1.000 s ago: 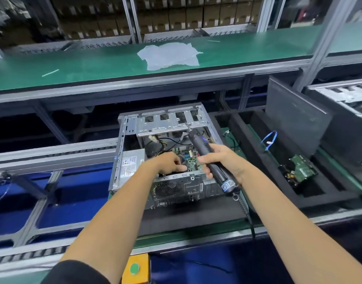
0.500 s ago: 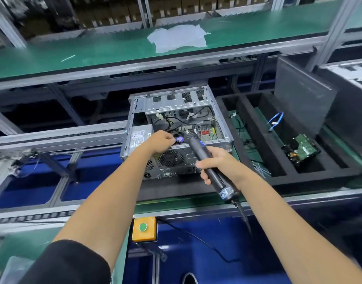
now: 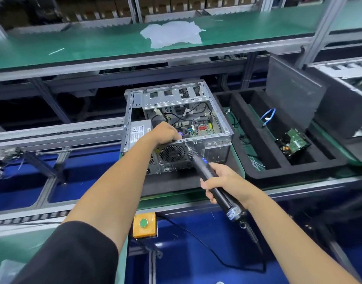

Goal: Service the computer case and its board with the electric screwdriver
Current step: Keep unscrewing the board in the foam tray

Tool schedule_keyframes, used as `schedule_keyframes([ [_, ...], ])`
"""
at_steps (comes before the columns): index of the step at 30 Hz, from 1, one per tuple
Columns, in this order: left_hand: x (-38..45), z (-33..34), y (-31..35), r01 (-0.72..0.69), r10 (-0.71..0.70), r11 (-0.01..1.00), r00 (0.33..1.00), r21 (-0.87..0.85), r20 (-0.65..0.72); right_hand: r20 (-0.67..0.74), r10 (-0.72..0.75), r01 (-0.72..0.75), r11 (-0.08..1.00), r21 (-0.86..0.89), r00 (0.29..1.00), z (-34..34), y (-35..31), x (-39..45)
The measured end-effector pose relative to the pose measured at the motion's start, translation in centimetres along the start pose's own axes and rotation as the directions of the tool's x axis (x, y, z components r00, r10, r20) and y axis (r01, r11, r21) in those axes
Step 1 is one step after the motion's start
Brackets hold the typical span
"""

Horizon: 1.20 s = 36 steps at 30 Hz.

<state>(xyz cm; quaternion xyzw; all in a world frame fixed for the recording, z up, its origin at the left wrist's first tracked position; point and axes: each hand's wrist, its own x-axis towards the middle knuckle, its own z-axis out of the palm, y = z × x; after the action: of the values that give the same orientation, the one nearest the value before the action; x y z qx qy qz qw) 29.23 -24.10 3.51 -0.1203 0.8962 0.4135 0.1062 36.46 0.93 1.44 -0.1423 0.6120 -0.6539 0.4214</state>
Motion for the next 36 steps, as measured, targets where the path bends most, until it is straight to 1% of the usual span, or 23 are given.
schedule_keyframes([
  [3, -0.5, 0.2, -0.1, -0.007, 0.007, 1.000, 1.000, -0.017, -0.020, -0.004, 0.014, -0.014, 1.000, -0.014, 1.000, 0.4, 0.4, -0.1],
  [7, -0.6, 0.4, -0.2, -0.039, 0.038, 0.995, 0.999, 0.093, 0.017, -0.031, 0.031, -0.032, 0.999, -0.031, 0.999, 1.1, 1.0, -0.1],
  [11, -0.9, 0.4, -0.7, -0.080, 0.079, 0.995, 0.997, 0.060, 0.015, -0.076, 0.031, -0.032, 0.999, -0.012, 0.997, 1.3, 1.4, 0.4],
  [17, -0.9, 1.0, -1.0, -0.116, 0.118, 0.992, 0.992, 0.045, -0.043, -0.103, 0.035, -0.034, 0.999, 0.012, 0.994, 1.5, 1.4, 0.8],
  [22, -0.9, 1.2, -1.1, -0.137, 0.145, 0.986, 0.986, 0.100, -0.085, -0.111, 0.029, -0.026, 0.999, 0.027, 0.993, 1.4, 1.5, 0.8],
  [30, -1.0, 1.5, -1.3, -0.129, 0.139, 0.987, 0.983, 0.095, -0.117, -0.122, 0.043, -0.039, 0.999, 0.036, 0.992, 1.9, 1.6, 0.7],
  [36, -0.8, 2.0, -1.5, -0.080, 0.108, 0.987, 0.973, 0.138, -0.205, -0.152, 0.043, -0.039, 0.999, 0.030, 0.987, 2.4, 2.1, 1.1],
])
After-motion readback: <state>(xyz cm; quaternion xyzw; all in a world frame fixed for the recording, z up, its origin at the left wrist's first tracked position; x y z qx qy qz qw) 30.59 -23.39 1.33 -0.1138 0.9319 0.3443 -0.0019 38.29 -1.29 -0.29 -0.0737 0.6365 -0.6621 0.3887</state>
